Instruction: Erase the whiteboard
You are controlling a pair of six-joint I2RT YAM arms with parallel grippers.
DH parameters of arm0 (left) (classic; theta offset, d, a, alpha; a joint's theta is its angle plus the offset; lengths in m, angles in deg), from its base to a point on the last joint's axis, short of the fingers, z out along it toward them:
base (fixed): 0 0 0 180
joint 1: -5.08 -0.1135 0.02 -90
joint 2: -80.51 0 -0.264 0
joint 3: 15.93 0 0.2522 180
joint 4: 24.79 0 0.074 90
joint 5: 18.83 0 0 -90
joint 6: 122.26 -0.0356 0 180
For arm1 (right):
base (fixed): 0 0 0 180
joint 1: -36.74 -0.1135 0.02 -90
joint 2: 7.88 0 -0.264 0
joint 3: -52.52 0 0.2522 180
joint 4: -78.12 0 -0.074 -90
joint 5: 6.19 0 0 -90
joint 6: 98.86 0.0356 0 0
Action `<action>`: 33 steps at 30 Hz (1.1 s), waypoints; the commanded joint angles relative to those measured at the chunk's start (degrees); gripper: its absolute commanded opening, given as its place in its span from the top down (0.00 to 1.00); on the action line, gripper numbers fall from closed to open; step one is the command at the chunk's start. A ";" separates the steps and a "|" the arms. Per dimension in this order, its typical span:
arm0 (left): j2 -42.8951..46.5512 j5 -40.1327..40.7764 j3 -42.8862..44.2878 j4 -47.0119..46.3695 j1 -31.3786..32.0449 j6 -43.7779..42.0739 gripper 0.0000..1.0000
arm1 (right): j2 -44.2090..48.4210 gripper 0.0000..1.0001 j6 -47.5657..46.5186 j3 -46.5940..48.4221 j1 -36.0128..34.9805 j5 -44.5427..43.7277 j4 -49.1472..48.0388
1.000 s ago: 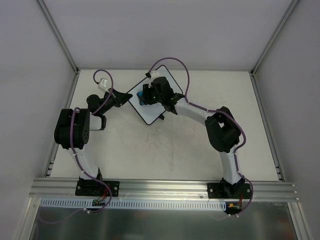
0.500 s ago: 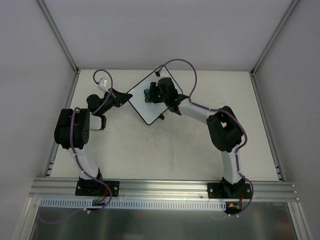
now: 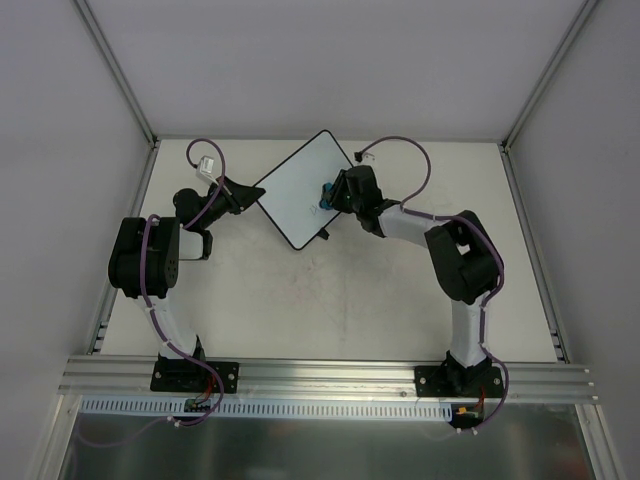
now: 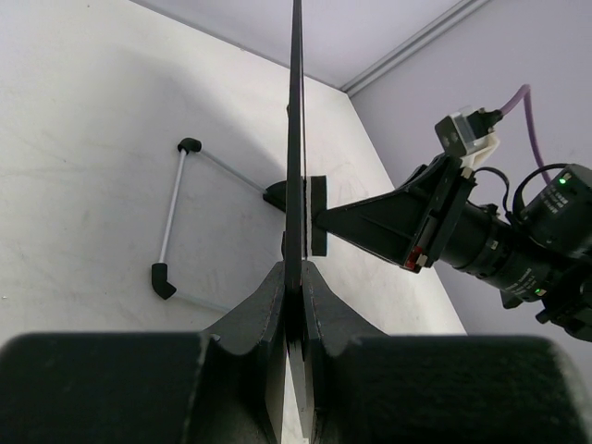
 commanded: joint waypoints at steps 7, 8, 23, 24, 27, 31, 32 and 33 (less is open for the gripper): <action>-0.43 -4.54 0.54 -6.18 0.16 -1.77 1.00 | 0.48 1.00 5.65 -9.89 2.10 -2.79 -0.56; -0.43 -4.54 0.63 -6.19 0.16 -1.77 1.00 | 0.39 1.00 5.56 -10.07 2.10 -1.92 -1.00; -0.60 -4.81 0.98 -6.01 0.25 -1.60 1.00 | 0.39 1.00 -4.89 -5.95 -2.56 3.89 -5.31; -0.60 -4.98 0.98 -6.01 0.16 -1.60 1.00 | 0.48 1.00 -6.03 -5.42 -3.35 3.89 -5.40; -0.43 -4.90 1.15 -5.75 0.16 -1.77 1.00 | 1.00 1.00 -10.51 -4.71 -6.07 3.02 -4.70; -0.43 -4.90 1.15 -5.57 0.16 -1.77 1.00 | 1.97 1.00 -15.18 -4.36 -8.27 4.85 -4.44; -0.43 -4.90 1.33 -5.57 0.25 -1.69 1.00 | 1.88 1.00 -15.97 -4.01 -8.45 5.21 -4.00; -0.51 -4.98 1.24 -5.48 0.16 -1.68 1.00 | 1.71 1.00 -17.45 -3.66 -8.80 7.47 -3.12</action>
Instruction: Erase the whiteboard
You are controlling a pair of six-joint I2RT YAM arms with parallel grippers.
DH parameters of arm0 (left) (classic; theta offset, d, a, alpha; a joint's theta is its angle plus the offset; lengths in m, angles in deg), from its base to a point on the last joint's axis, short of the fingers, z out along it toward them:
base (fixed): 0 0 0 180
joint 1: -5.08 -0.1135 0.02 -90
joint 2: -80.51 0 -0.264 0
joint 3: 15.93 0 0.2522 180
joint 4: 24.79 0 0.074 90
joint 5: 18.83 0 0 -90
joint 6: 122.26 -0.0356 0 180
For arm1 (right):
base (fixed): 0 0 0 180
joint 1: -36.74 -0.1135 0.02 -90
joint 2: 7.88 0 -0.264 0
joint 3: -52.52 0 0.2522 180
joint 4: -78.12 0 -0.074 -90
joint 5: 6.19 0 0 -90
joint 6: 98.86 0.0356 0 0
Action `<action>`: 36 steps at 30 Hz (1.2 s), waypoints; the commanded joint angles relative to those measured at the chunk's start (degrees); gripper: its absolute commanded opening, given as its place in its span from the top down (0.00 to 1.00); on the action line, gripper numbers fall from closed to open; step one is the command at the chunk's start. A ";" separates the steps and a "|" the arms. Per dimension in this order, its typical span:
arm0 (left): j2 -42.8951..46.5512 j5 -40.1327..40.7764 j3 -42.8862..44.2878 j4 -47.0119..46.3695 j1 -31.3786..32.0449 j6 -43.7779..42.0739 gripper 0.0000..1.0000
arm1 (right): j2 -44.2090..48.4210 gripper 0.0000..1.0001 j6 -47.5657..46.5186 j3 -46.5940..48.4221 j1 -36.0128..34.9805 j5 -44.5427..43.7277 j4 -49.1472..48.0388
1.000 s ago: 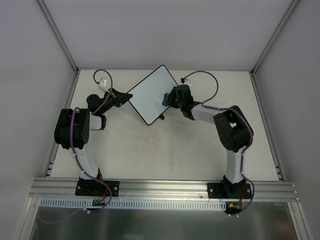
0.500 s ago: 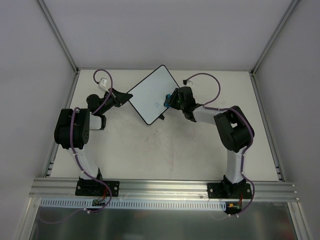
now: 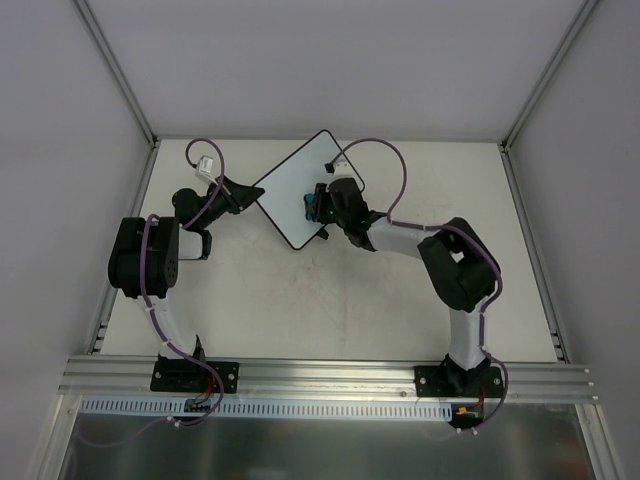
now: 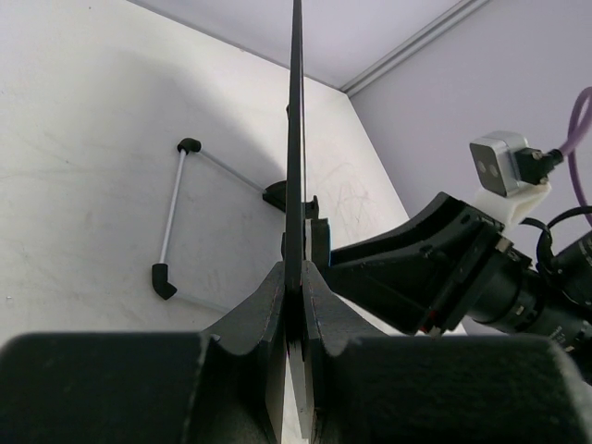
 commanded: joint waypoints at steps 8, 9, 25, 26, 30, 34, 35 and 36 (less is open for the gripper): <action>-0.25 -4.61 1.13 -5.11 0.51 -1.92 1.00 | -2.30 1.00 -12.47 2.10 -6.70 11.03 3.12; -0.16 -4.79 1.13 -5.11 0.51 -1.92 1.00 | -2.39 1.00 -13.00 2.09 -6.79 12.60 2.94; -0.78 -4.70 1.31 -5.20 0.51 -1.92 1.00 | -1.95 0.99 -20.82 2.62 -9.07 21.05 6.10; -0.78 -4.70 1.31 -5.11 0.51 -1.92 1.00 | -1.69 0.99 -21.44 2.54 -9.51 21.31 6.54; -0.69 -4.52 1.40 -4.67 0.51 -2.10 1.00 | 1.38 0.99 -24.43 2.19 -11.09 21.76 9.96; -0.69 -4.44 1.48 -4.58 0.33 -1.92 1.00 | 7.79 0.99 -25.40 -1.41 -12.33 21.40 10.85; -0.69 -4.44 1.48 -4.67 0.33 -1.84 1.00 | 10.85 0.99 -24.79 -2.29 -12.33 21.67 10.85; -0.69 -4.44 1.40 -4.76 0.07 -1.58 1.00 | 12.45 0.99 -24.43 -3.26 -12.50 21.67 11.11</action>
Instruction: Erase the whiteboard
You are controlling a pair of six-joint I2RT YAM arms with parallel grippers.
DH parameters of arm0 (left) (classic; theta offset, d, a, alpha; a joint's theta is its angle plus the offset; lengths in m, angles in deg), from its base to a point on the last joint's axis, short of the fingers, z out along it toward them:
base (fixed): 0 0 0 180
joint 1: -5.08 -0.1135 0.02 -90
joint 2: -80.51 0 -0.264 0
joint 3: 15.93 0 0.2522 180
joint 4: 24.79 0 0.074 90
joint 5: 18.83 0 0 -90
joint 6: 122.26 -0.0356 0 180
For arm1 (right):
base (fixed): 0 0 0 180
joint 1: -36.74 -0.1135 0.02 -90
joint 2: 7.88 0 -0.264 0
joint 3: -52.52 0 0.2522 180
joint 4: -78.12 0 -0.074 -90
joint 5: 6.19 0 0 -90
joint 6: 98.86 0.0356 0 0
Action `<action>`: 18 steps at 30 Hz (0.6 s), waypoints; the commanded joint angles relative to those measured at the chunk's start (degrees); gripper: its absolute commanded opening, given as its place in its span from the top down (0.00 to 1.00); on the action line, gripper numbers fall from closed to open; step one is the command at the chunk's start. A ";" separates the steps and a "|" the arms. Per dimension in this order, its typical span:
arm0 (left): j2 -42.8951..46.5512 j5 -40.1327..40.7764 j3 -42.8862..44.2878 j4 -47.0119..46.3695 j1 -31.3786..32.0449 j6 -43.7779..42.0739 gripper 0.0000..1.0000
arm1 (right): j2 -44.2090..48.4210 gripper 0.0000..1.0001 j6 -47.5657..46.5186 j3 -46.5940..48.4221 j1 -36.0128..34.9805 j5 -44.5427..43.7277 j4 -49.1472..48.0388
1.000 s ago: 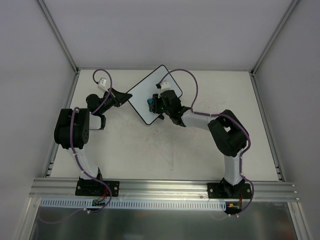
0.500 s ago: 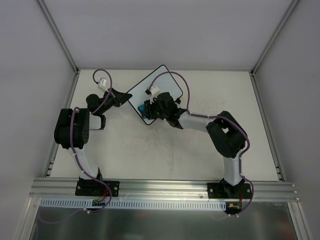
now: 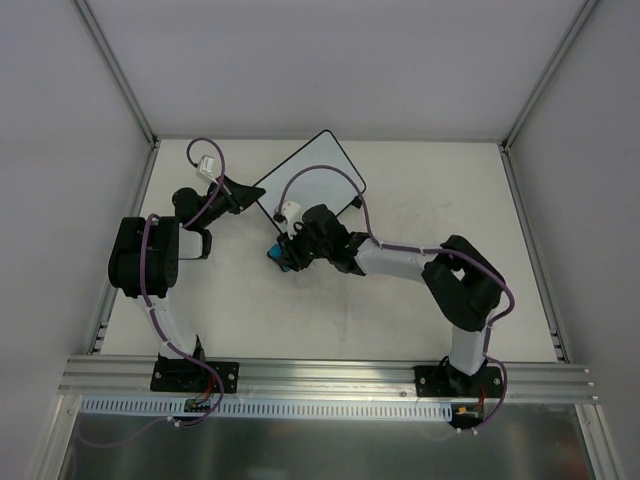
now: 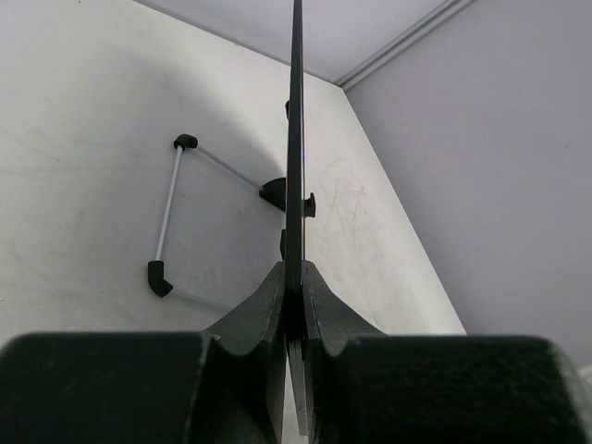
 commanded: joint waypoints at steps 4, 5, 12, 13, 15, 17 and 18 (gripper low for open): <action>-0.58 -3.54 0.87 -5.86 -0.13 -0.89 1.00 | 15.64 0.99 0.95 -5.36 -0.64 -1.62 6.58; -0.58 -3.54 0.78 -5.94 -0.13 -0.80 1.00 | 16.95 0.99 1.30 -6.58 -0.72 -2.84 7.72; -0.93 -3.63 0.78 -6.91 -0.21 -0.01 1.00 | 20.13 1.00 7.01 -6.86 0.85 -18.67 28.00; -0.93 -3.54 0.87 -7.00 -0.22 -0.01 1.00 | 20.04 1.00 8.24 -6.94 1.73 -19.20 29.34; -1.02 -3.54 0.87 -7.09 -0.30 0.16 1.00 | 20.39 1.00 9.83 -7.82 3.05 -20.43 30.84; -1.02 -3.63 0.78 -7.09 -0.30 0.25 1.00 | 21.18 1.00 12.19 -9.92 6.20 -20.35 32.16; -0.93 -3.63 0.78 -7.09 -0.30 0.16 1.00 | 21.53 1.00 13.77 -10.80 7.70 -19.56 32.25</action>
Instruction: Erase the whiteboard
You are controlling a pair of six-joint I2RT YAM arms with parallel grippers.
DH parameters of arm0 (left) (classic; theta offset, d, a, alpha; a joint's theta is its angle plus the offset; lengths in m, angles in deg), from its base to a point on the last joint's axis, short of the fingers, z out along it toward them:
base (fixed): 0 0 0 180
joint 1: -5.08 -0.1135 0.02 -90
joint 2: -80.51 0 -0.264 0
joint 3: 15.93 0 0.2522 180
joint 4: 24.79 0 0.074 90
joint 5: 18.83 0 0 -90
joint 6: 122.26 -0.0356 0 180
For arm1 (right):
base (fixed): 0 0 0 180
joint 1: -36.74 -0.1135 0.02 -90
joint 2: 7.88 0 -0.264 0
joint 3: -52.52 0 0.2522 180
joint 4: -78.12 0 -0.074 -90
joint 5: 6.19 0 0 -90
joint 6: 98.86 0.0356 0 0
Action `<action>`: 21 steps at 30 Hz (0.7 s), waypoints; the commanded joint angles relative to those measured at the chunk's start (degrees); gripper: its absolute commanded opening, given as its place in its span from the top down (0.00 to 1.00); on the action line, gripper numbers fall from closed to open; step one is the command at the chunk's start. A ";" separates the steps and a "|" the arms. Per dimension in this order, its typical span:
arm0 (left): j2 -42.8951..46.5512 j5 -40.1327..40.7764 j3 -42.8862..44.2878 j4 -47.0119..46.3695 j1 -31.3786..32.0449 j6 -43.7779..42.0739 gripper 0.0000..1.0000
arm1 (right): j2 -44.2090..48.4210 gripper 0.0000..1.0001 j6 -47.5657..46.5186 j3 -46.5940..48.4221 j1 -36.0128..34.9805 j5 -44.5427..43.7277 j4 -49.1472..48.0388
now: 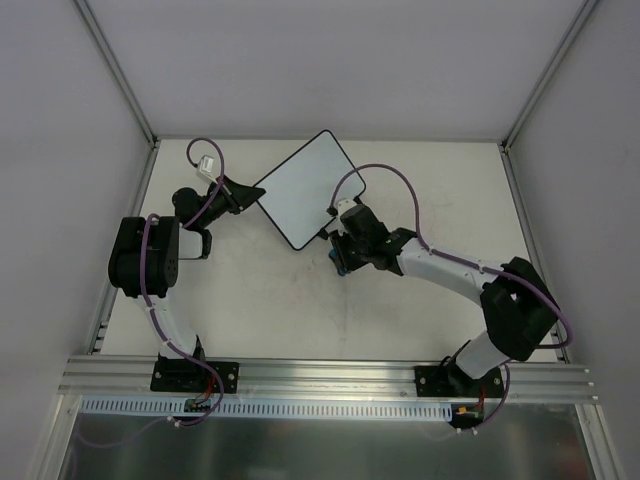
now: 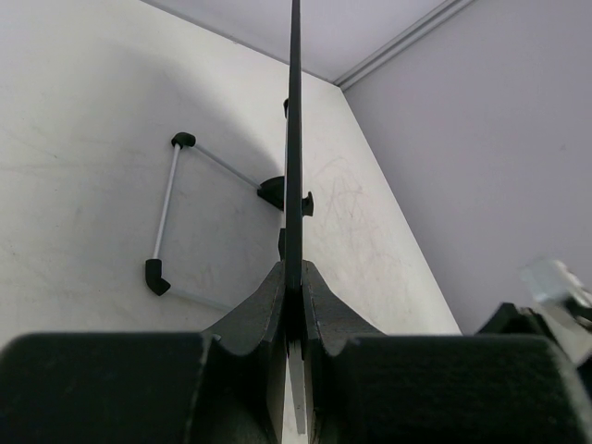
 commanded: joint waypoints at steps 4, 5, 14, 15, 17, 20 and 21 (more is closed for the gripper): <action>-0.84 -3.34 0.78 -7.15 -0.33 -0.49 1.00 | 2.09 1.00 7.28 -5.27 9.48 -2.92 6.03; -0.84 -3.43 0.78 -7.15 -0.33 -0.58 1.00 | 1.82 1.00 7.28 -6.15 11.15 -3.01 6.11; -1.02 -3.34 0.78 -7.06 -0.33 -0.41 0.88 | -0.55 0.90 7.99 -6.33 13.18 -6.53 6.64; -0.93 -3.26 0.87 -7.06 -0.41 -0.58 0.87 | -0.90 0.86 8.07 -6.07 13.27 -6.18 6.73; -0.85 -3.34 0.78 -6.98 -0.41 -0.49 0.85 | -1.52 0.79 8.16 -5.89 13.27 -6.00 6.73; -0.93 -3.26 0.96 -6.98 -0.41 -0.49 0.78 | -1.87 0.61 8.08 -5.98 13.27 -5.74 6.73; -1.02 -3.26 0.96 -6.98 -0.41 -0.49 0.77 | -1.87 0.54 8.16 -5.89 13.27 -5.82 6.82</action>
